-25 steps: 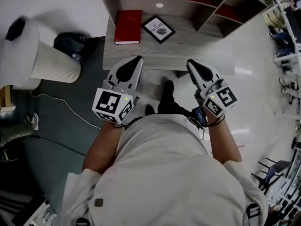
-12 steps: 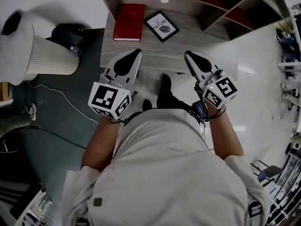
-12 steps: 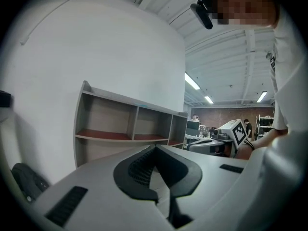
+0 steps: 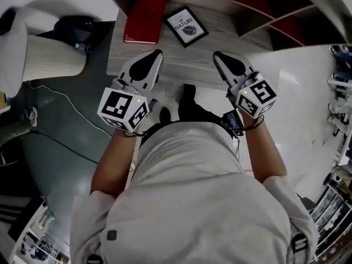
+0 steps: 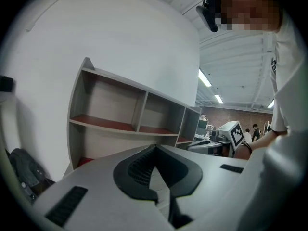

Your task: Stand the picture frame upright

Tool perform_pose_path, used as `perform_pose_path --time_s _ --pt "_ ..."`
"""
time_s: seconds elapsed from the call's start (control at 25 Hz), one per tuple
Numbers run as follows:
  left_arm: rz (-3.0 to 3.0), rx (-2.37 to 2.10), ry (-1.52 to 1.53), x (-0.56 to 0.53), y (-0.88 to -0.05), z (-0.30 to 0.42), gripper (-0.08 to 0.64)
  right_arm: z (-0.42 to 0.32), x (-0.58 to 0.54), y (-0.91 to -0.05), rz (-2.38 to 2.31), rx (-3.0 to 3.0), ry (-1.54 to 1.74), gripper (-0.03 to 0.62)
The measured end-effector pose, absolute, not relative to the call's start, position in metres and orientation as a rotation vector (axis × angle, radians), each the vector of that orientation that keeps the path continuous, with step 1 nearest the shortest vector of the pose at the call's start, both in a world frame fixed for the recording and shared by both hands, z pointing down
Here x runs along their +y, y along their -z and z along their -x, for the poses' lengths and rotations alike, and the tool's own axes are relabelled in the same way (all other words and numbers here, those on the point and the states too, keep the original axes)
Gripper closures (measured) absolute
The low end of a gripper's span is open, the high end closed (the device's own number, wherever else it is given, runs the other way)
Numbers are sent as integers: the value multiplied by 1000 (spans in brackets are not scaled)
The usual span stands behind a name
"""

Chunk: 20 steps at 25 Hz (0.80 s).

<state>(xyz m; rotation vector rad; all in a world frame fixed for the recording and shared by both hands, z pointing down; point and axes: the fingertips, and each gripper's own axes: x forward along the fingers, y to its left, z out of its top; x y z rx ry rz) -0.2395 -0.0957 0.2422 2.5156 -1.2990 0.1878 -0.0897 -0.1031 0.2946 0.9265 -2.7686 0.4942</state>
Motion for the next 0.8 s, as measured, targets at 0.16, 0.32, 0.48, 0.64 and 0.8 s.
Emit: perform_pose_path --time_s 0.16,0.32,0.48,0.64,0.8 --pt "-2469 -1317 -211 -120 -263 226 543 83 -128 -317 -852 -2768 -524 575" --pt "-2382 -1334 -244 -134 -286 214 543 76 -147 -337 -783 -2746 -549 575" --pt "-2321 -1350 -260 -150 -307 209 543 71 -168 -354 -743 -2731 -562 573" --pt "-2262 -1383 -278 -161 -327 206 541 67 -185 -371 -714 -2717 -578 571" --pt "-2215 -1397 -297 -175 -348 205 541 69 -202 -391 -684 -2703 -601 561"
